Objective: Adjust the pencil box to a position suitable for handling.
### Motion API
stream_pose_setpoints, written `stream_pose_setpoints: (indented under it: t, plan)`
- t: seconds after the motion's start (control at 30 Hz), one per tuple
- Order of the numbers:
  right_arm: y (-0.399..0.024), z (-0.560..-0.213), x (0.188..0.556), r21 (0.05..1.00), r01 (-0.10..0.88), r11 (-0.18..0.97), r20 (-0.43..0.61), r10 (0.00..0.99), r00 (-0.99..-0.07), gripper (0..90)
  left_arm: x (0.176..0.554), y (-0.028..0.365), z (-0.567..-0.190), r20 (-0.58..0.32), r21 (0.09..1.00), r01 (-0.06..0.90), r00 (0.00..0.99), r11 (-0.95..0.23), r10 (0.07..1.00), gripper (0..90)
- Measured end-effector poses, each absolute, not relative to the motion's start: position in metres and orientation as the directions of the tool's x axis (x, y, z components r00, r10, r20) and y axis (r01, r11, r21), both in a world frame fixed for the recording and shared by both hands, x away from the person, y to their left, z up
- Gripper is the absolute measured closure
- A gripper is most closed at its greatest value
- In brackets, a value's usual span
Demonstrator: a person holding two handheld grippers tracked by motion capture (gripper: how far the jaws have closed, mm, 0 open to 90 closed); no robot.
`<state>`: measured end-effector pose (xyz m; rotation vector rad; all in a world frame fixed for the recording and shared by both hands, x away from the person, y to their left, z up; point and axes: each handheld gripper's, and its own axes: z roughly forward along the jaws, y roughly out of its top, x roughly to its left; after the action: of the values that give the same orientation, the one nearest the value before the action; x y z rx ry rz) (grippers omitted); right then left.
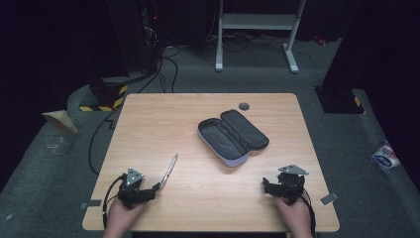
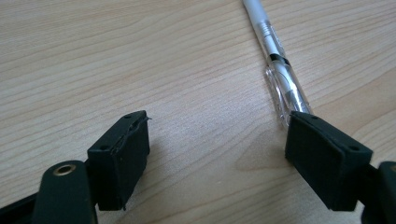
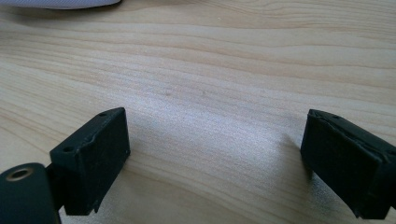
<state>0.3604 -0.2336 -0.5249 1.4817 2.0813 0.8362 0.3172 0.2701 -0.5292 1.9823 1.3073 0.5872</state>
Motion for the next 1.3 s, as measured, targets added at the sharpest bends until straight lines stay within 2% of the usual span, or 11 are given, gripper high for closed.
stream_pose_setpoints:
  t: [1.0, 1.1, 1.17, 1.3]
  plan:
    - [-0.2331, -0.5246, 0.3593, 0.696, 0.675, 0.245, -0.010, 0.943, -0.332, 8.2, 0.3175, 0.2701, -0.5291, 0.002, 0.746, 0.610, 0.401, -0.268, 0.916, 21.7]
    - [-0.2333, -0.5245, 0.3589, 0.699, 0.669, 0.252, -0.013, 0.940, -0.341, 10.0, 0.3175, 0.2701, -0.5292, 0.002, 0.746, 0.609, 0.401, -0.269, 0.916, 21.7]
    - [-0.2324, -0.5240, 0.3571, 0.709, 0.653, 0.266, -0.019, 0.933, -0.359, 15.6, 0.3180, 0.2701, -0.5291, 0.004, 0.746, 0.608, 0.403, -0.271, 0.915, 21.7]
    - [-0.2301, -0.5218, 0.3550, 0.710, 0.648, 0.276, -0.026, 0.930, -0.367, 21.1, 0.3182, 0.2699, -0.5291, 0.004, 0.746, 0.609, 0.403, -0.271, 0.915, 21.7]
